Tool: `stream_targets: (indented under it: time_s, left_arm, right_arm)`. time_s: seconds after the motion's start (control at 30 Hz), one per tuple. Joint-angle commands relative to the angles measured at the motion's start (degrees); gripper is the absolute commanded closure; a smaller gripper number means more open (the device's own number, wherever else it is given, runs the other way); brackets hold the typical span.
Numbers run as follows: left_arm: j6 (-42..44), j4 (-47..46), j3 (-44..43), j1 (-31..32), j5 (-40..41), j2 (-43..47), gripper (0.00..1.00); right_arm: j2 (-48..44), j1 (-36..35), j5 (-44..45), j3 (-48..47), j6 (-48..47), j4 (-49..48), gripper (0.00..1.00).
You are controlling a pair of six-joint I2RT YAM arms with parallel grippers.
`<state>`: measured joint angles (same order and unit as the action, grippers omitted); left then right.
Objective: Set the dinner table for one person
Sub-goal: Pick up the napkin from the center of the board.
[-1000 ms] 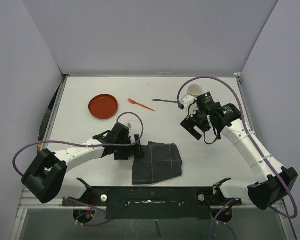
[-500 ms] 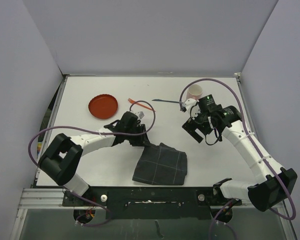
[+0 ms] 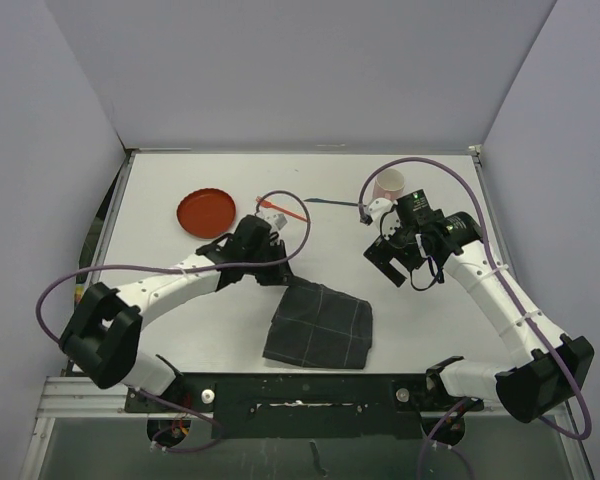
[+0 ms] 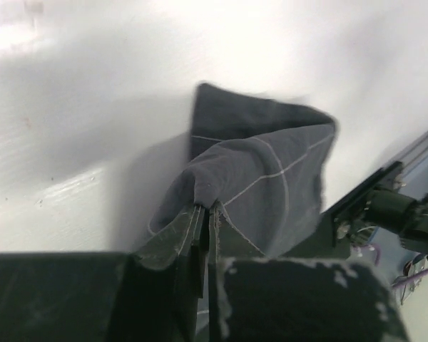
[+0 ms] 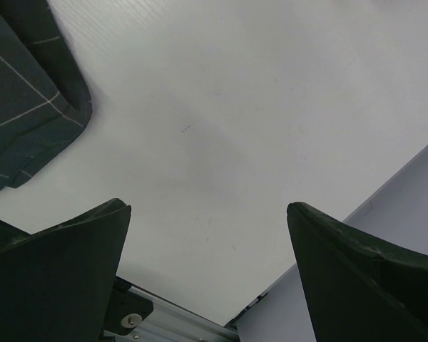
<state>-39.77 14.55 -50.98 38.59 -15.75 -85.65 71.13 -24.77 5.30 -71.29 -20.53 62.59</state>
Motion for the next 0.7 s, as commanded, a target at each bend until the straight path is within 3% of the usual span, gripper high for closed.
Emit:
stream_targets:
  time_s: [0.0,0.13,0.33,0.5,0.53,0.57,0.6,0.63,0.67]
  left_arm:
    - [4.2,3.4,-10.8,0.1,3.4,10.8,1.00]
    - [6.5,7.6,-18.3,0.2,3.6,14.0,1.00]
    - [6.1,6.1,-24.5,0.3,0.6,18.5,1.00]
    - [2.8,1.4,-18.4,0.9,-4.1,19.5,1.00]
    - [1.2,-0.1,-15.1,1.3,-4.6,19.2,0.92]
    - [-0.4,-2.2,-11.3,2.1,-5.0,18.8,0.73]
    - [-2.0,-4.8,-7.1,3.4,-4.8,18.0,0.31]
    - [-3.4,-7.7,-3.0,5.1,-4.2,16.8,0.06]
    - [-4.9,-10.3,0.4,7.1,-3.3,15.4,0.03]
  right_arm:
    - [-0.8,0.0,-0.6,-0.7,0.3,-2.5,0.02]
    - [-0.5,0.0,-0.7,-0.5,0.2,-2.5,0.02]
    - [-0.2,0.0,-0.9,-0.4,0.2,-2.9,0.02]
    - [0.4,-0.1,-0.8,0.1,0.2,-2.9,0.02]
    - [0.4,-0.1,-0.8,0.3,0.2,-2.9,0.02]
    - [0.4,-0.1,-0.8,0.5,0.1,-2.9,0.02]
    - [0.4,-0.1,-0.7,0.5,0.0,-2.9,0.02]
    - [0.5,-0.1,-0.7,0.6,-0.1,-2.8,0.02]
    - [0.6,-0.2,-0.7,0.6,-0.2,-2.7,0.02]
